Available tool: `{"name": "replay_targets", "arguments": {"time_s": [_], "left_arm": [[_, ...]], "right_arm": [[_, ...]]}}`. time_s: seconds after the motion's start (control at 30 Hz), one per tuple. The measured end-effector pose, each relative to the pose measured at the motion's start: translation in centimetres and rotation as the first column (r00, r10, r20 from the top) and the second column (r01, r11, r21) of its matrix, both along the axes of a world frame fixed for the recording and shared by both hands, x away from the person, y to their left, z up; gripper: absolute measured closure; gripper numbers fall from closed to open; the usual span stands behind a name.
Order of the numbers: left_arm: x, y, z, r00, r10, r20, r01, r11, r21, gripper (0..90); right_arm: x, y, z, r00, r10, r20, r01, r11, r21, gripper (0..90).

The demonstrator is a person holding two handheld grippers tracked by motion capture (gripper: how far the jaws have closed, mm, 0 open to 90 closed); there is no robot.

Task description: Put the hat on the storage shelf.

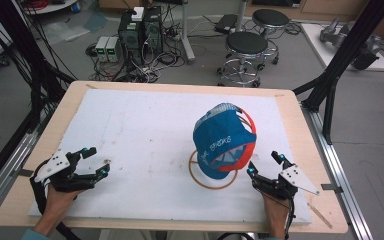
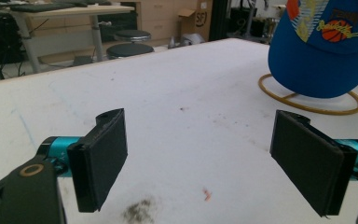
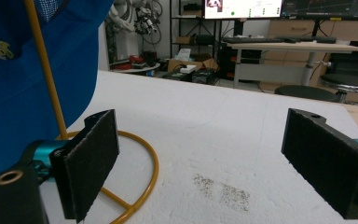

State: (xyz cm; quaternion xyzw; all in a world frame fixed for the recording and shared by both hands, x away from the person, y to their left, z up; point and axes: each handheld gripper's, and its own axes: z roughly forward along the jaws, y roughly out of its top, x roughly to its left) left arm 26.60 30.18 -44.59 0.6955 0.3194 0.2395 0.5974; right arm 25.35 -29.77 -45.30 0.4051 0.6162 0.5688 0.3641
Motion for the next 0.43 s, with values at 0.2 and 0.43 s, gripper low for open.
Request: {"name": "replay_targets", "arguments": {"time_s": [0.2, 0.43], "left_arm": [[-0.11, 0.40, -0.40, 0.9998, 0.014, 0.010, -0.014, 0.9994, -0.032, 18.6], [-0.30, 0.42, -0.48, 0.9995, 0.014, 0.026, -0.014, 0.9994, -0.033, 18.8]], "right_arm": [[0.02, -0.01, 0.01, 1.0000, -0.001, -0.003, 0.001, 1.000, 0.000, 10.0], [0.04, -0.09, 0.00, 1.0000, -0.001, -0.002, 0.001, 1.000, 0.005, 10.0]]}}
